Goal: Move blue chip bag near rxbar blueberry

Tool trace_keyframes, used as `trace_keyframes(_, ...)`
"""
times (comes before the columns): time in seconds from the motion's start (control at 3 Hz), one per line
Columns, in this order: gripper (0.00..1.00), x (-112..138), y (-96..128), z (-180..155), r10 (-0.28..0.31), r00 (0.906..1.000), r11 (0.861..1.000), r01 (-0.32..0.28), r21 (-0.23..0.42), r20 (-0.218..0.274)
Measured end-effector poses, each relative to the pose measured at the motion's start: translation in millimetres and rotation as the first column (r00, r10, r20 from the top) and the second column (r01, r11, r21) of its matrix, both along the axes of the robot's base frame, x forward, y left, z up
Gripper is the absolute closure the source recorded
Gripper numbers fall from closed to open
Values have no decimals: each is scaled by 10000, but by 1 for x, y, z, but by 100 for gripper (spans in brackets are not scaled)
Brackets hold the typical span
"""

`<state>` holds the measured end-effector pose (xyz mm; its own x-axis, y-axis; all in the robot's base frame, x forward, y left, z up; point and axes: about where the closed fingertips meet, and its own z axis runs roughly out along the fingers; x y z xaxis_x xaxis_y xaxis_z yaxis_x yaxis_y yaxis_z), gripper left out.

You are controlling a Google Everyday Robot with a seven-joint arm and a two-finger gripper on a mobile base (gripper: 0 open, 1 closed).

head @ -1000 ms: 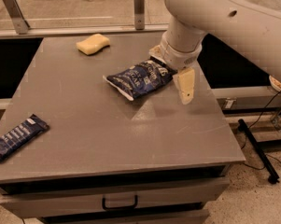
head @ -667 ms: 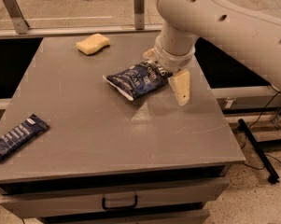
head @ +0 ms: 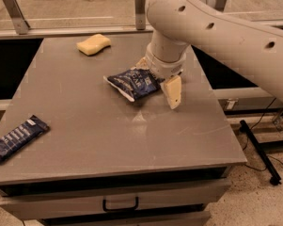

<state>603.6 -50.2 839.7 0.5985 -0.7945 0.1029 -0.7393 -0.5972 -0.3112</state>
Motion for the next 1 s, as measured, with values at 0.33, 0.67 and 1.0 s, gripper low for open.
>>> trace_keyframes(0.33,39,0,4,-3,161,9999,9998,-161,-76,45)
trace_keyframes(0.67,61,0,4,2,161,9999,9998,-161,-77,46)
trace_keyframes(1.0,85,0,4,4,162,9999,9998,-162,-77,48)
